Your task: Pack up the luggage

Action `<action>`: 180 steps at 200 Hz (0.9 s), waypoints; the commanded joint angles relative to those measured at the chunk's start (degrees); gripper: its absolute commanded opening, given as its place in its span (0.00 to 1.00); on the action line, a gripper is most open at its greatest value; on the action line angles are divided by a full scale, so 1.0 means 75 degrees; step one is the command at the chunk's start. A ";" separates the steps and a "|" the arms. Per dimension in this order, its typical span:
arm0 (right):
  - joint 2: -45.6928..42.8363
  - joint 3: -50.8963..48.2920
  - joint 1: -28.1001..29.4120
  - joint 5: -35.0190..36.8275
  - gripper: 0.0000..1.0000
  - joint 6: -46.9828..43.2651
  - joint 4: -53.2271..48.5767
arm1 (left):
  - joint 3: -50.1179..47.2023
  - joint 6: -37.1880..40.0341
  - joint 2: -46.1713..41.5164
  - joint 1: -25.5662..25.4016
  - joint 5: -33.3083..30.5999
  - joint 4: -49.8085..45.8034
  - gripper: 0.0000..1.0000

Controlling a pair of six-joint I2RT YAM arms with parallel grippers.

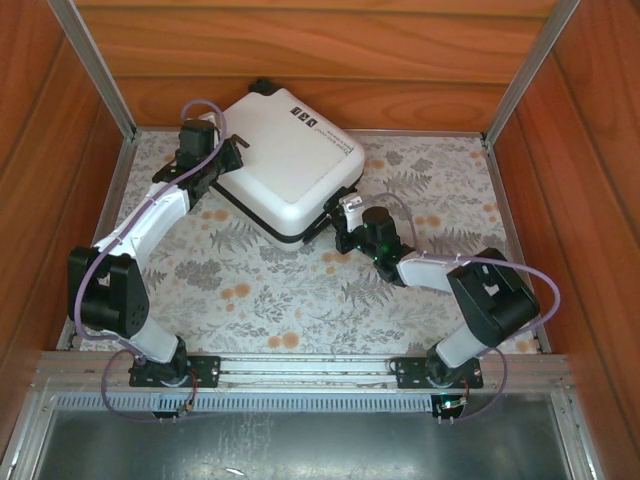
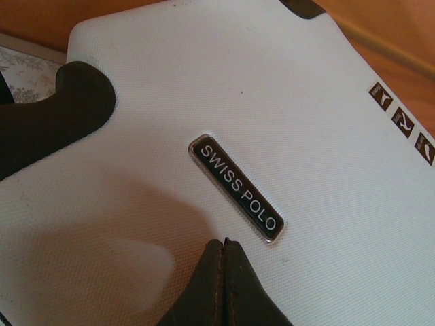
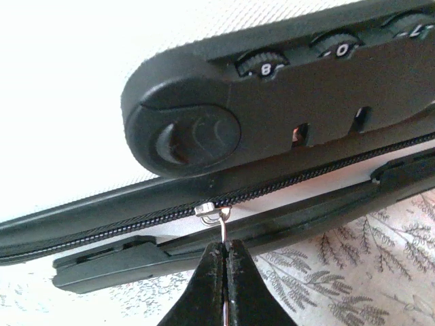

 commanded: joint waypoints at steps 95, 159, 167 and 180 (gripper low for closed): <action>0.1053 0.0015 -0.0214 0.1925 0.00 0.0655 0.1988 | -0.0562 0.0377 0.1013 0.0225 -0.0543 -0.2888 0.00; 0.0827 -0.0018 -0.0563 0.2538 0.00 0.0764 0.1800 | -0.0489 0.0426 0.1109 0.0226 -0.0565 -0.2944 0.00; 0.0733 0.0009 -0.0682 0.2442 0.00 0.0874 0.1645 | -0.0487 0.0437 0.1125 0.0226 -0.0566 -0.2946 0.00; 0.0642 0.0077 -0.0856 0.2322 0.00 0.1026 0.1361 | -0.0488 0.0438 0.1123 0.0224 -0.0592 -0.2958 0.00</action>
